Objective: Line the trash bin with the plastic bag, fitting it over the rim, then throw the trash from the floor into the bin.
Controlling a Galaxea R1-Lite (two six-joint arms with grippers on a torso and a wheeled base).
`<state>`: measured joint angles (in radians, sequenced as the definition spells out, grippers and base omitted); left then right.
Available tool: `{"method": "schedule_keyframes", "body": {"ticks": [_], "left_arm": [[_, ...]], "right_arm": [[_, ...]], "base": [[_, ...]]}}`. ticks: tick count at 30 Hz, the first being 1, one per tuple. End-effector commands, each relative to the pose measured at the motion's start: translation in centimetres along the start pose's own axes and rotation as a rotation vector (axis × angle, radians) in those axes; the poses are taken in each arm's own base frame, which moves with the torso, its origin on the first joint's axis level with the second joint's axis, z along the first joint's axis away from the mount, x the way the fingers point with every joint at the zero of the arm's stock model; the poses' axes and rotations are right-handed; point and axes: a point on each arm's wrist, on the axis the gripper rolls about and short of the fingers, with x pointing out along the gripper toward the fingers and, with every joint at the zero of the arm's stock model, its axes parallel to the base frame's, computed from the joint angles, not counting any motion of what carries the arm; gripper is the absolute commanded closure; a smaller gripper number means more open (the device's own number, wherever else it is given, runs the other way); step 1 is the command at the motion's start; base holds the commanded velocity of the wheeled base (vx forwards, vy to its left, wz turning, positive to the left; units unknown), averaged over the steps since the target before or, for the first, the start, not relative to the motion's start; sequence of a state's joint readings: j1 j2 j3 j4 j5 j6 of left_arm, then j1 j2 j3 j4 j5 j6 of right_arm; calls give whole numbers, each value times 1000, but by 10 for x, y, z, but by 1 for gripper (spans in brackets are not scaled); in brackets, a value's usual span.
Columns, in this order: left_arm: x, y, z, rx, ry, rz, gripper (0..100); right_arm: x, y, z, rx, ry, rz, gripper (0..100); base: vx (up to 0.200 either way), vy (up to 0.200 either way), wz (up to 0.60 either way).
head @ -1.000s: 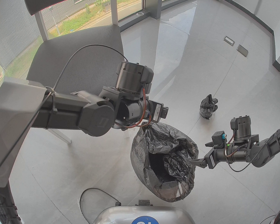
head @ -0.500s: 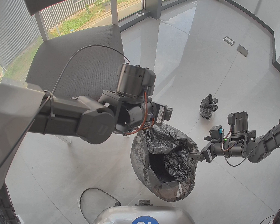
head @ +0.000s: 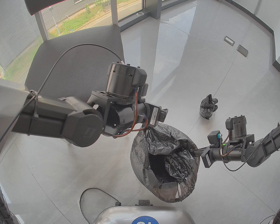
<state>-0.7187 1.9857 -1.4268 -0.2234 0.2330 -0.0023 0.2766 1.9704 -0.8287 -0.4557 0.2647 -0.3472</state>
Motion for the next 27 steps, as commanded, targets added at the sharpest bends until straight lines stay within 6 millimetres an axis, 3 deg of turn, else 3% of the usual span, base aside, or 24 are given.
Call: {"method": "schedule_keyframes", "body": {"ticks": [1,8,22,23,27], "left_arm": [[-9,2,1,-2,-3,1,0],[-14,3,-1,-1,-1,0,0],[-18,2,-2,2,3,-6,0],[-18,2,-2,2,3,-6,0],[-18,1,-5,7,13,-8,0]], "right_arm": [[-3,-2,-7,8,19,-5,100],[-16,-32,-19,29,30,-88,100],[-27,-33,-10,23,-14,-107,100],[-27,-33,-10,23,-14,-107,0],[-29,-33,-7,23,-26,-108,0]], "base": [[0,0,0],[0,0,0],[0,0,0],[0,0,0],[0,0,0]]}}
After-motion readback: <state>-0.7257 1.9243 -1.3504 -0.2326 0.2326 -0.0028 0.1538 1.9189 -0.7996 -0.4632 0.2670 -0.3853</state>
